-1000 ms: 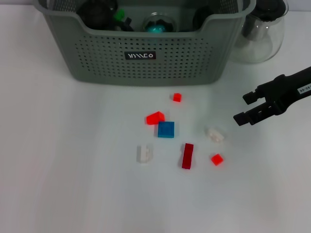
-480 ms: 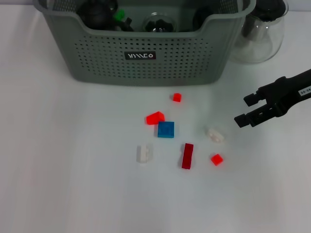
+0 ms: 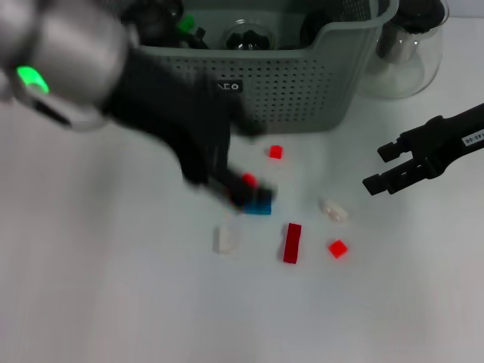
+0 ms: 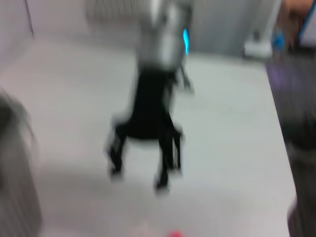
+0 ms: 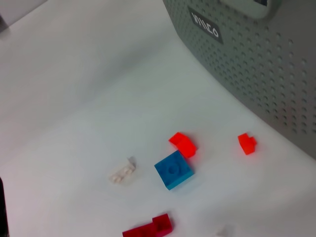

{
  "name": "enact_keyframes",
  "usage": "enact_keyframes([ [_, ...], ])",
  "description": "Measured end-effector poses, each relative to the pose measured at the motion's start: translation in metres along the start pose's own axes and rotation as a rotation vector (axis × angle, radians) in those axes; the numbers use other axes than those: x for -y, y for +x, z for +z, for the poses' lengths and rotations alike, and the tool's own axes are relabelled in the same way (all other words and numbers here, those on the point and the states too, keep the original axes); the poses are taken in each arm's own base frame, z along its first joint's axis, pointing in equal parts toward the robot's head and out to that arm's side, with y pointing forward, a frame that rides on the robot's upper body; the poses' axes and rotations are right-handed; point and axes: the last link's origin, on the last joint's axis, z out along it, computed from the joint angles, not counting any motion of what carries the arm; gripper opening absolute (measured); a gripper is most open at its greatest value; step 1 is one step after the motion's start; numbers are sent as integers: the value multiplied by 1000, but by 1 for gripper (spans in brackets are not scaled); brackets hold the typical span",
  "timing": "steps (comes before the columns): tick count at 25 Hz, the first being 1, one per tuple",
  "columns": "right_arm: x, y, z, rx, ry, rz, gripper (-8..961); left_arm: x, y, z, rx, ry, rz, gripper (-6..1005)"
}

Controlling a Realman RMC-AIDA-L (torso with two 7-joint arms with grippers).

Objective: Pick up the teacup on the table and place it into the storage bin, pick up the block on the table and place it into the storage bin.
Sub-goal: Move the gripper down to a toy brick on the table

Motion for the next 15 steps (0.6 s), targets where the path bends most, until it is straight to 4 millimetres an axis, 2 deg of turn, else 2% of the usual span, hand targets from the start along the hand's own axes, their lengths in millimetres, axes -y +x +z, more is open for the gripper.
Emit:
enact_keyframes([
  [4, 0, 1, 1, -1, -3, 5, 914, -4, -19, 41, 224, -11, 21, 815],
  [8, 0, 2, 2, -1, -4, 8, 914, 2, -31, 74, 363, 4, 33, 815],
  [11, 0, 4, 2, -1, -5, 13, 914, 7, -36, 95, 452, 19, 52, 815],
  [15, 0, 6, 3, 0, -5, 20, 914, 10, -41, 112, 535, 43, 103, 814],
])
